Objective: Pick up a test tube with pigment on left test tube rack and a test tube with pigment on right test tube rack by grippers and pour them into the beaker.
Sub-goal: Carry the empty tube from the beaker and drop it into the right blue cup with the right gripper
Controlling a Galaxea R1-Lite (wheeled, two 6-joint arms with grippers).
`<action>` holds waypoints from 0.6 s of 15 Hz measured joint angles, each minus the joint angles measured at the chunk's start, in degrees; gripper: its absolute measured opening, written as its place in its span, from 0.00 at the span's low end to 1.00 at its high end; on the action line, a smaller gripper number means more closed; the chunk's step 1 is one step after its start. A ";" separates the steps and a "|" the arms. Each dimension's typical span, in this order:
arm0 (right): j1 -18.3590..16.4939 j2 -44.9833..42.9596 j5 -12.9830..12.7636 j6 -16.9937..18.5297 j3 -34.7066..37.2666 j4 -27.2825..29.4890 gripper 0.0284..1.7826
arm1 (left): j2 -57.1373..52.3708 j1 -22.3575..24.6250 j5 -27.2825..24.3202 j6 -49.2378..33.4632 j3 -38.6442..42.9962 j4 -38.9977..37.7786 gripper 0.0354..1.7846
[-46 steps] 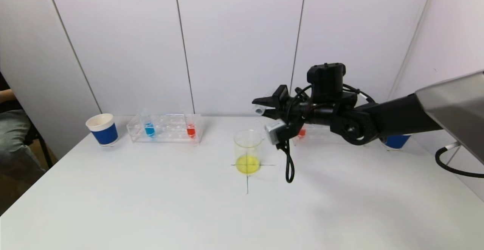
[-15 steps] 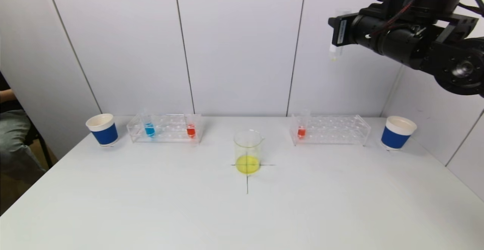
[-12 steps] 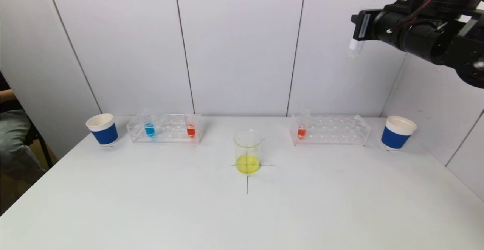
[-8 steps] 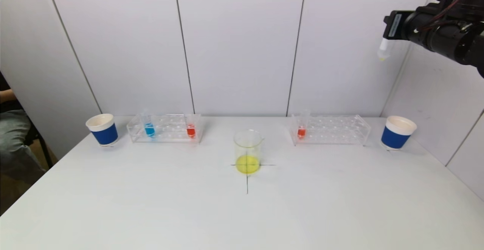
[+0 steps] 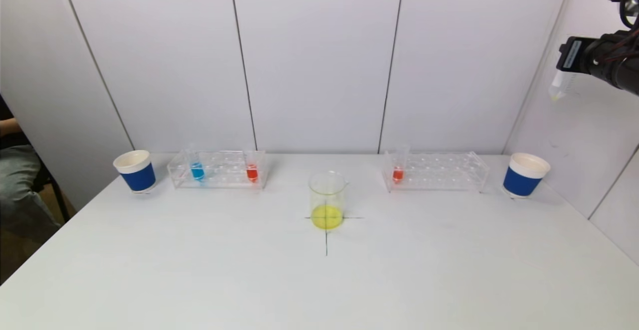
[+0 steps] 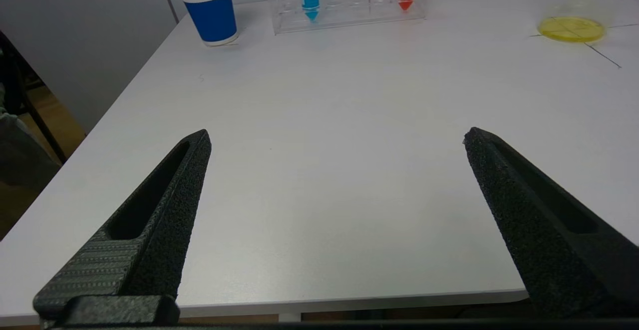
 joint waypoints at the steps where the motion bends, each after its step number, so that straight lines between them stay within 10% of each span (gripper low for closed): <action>1: -1.16 0.55 0.16 0.13 0.20 -0.06 0.25 | 0.00 0.00 0.00 0.00 0.00 0.00 0.99; 9: -3.73 7.72 0.96 1.10 6.21 -14.31 0.25 | 0.00 -0.02 -0.02 0.00 0.00 -0.01 0.99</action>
